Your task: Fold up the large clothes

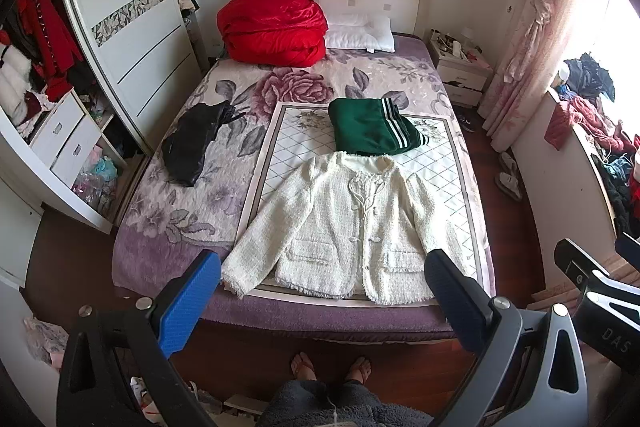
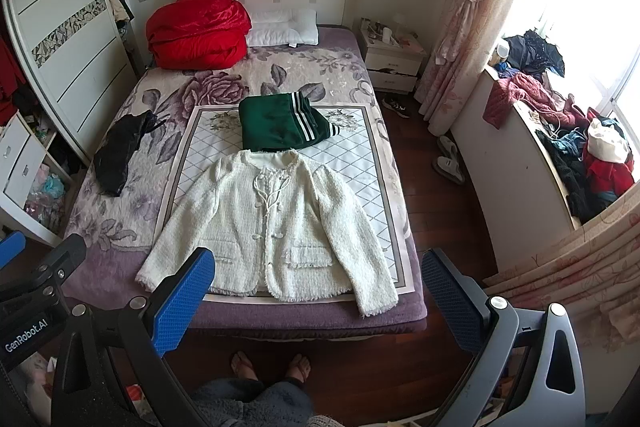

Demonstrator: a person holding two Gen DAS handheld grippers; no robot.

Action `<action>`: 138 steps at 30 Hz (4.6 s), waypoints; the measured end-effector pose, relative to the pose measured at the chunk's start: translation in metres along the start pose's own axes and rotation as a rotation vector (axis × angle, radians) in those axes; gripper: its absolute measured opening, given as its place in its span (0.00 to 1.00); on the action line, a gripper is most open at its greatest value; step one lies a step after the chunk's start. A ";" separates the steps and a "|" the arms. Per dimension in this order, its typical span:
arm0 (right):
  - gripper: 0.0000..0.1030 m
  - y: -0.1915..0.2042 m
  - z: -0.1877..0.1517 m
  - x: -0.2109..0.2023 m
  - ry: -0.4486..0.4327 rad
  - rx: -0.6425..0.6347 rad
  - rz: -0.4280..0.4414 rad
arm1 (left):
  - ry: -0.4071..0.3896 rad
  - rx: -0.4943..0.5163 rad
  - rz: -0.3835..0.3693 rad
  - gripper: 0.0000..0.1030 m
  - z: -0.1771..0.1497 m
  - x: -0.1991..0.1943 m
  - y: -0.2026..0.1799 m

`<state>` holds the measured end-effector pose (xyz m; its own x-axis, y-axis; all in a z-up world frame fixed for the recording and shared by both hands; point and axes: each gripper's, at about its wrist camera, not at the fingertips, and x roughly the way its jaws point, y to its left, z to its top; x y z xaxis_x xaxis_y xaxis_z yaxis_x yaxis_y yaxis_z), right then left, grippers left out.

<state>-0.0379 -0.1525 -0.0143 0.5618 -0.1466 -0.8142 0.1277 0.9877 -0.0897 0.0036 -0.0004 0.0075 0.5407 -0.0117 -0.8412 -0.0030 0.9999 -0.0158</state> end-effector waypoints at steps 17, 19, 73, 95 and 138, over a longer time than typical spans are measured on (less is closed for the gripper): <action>1.00 0.009 0.011 -0.003 -0.003 -0.001 -0.001 | -0.002 0.000 -0.001 1.00 0.001 -0.001 -0.002; 1.00 0.008 0.010 -0.003 -0.003 0.002 0.003 | -0.002 -0.001 -0.001 1.00 0.001 -0.001 -0.002; 0.77 -0.224 -0.123 0.497 0.552 0.594 -0.100 | 0.240 0.178 0.224 1.00 -0.017 0.424 -0.124; 0.34 -0.309 -0.160 0.742 0.580 0.576 -0.143 | 0.377 0.335 0.173 1.00 -0.077 0.605 -0.240; 0.54 -0.281 -0.291 0.703 0.046 1.701 0.261 | 0.484 0.266 0.204 1.00 -0.079 0.675 -0.265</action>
<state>0.0835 -0.5179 -0.7279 0.6889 0.0273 -0.7243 0.7158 -0.1826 0.6740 0.3033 -0.2742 -0.5987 0.1055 0.2402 -0.9650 0.1782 0.9501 0.2559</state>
